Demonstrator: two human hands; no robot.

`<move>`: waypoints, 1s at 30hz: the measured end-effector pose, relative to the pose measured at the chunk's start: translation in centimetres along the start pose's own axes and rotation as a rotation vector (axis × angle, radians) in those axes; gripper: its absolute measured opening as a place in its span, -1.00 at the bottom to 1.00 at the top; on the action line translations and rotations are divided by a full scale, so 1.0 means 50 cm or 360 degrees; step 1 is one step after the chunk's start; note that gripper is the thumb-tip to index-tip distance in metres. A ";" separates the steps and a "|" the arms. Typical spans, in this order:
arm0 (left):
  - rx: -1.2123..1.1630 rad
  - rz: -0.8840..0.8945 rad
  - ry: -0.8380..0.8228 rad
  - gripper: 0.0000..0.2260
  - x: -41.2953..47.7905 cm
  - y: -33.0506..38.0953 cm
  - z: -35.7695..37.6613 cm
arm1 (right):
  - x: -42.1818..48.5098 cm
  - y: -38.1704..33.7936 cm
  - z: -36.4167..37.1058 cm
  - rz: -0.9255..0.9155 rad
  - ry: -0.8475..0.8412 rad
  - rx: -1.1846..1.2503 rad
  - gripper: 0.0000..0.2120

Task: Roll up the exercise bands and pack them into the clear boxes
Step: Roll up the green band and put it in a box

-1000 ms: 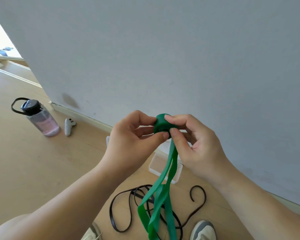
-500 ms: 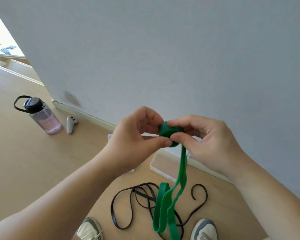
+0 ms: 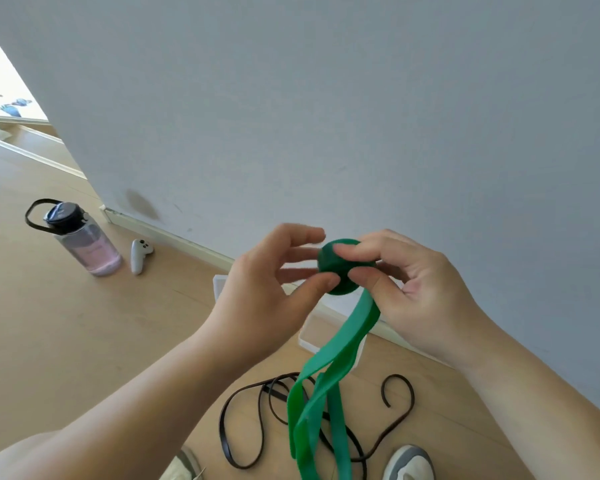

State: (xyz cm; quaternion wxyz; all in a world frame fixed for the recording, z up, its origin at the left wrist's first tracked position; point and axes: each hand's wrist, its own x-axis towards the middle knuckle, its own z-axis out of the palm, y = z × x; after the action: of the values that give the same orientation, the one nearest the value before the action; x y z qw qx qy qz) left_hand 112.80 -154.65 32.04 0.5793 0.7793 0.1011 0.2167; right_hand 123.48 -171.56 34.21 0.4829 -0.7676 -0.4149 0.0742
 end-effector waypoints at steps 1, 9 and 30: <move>0.0030 0.0028 -0.0066 -0.64 -0.003 -0.001 -0.002 | -0.001 -0.001 -0.002 -0.0044 -0.0057 -0.0085 -0.67; -0.0529 -0.0196 0.0065 -0.72 0.004 0.002 0.002 | 0.006 -0.021 0.008 0.0292 0.0370 0.0550 -0.68; -0.0124 -0.0106 -0.0062 -0.72 -0.002 0.016 -0.005 | 0.000 -0.002 0.011 0.0091 0.0131 0.0228 -0.70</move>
State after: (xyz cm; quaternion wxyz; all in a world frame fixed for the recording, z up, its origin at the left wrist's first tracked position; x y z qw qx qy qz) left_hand 112.53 -154.72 32.82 0.6180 0.7564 0.1070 0.1858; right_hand 123.15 -171.19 34.00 0.5507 -0.7451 -0.3662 0.0859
